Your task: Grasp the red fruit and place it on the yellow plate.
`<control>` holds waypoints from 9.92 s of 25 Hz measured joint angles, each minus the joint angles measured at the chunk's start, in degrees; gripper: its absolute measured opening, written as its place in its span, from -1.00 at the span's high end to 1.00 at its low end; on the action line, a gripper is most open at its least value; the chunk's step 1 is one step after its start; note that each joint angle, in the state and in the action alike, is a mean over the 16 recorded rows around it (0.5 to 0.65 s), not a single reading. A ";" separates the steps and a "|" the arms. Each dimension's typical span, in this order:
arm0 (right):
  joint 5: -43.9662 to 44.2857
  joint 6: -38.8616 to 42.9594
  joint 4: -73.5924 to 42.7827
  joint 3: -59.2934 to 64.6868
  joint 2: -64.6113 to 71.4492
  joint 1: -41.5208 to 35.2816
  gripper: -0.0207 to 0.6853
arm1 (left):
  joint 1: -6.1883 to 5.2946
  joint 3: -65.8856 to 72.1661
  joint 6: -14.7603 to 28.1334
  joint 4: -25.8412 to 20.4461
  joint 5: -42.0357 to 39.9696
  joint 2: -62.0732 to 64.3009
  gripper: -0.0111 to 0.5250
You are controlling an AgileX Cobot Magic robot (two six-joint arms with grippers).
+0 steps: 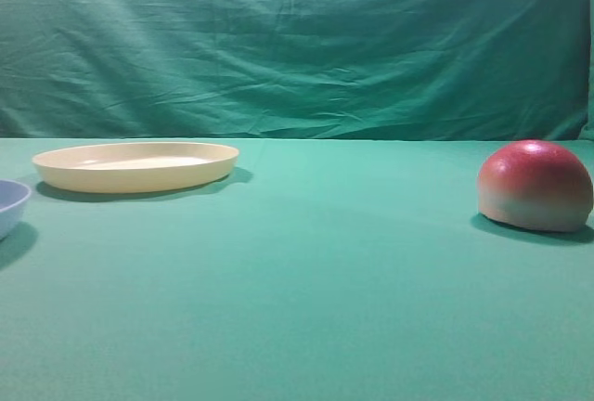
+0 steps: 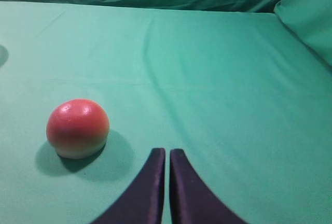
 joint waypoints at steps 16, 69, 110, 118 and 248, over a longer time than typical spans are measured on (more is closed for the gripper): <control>-4.52 0.28 4.24 0.03 0.00 0.00 0.94 | 0.00 0.00 0.00 0.00 0.00 0.00 0.96; 21.77 -25.06 10.16 -41.42 68.85 9.90 0.44 | 0.00 0.00 0.00 0.00 0.00 0.00 0.96; 15.09 -28.79 13.60 -68.81 100.49 16.25 0.05 | 0.00 0.00 0.00 0.00 0.00 0.00 0.96; 16.25 -32.35 16.03 -87.13 105.99 26.07 0.08 | 0.00 0.00 0.00 0.00 0.00 0.00 0.96; 4.62 6.16 -14.14 -12.69 3.67 -7.44 0.94 | 0.00 0.00 0.00 0.00 0.00 0.00 0.96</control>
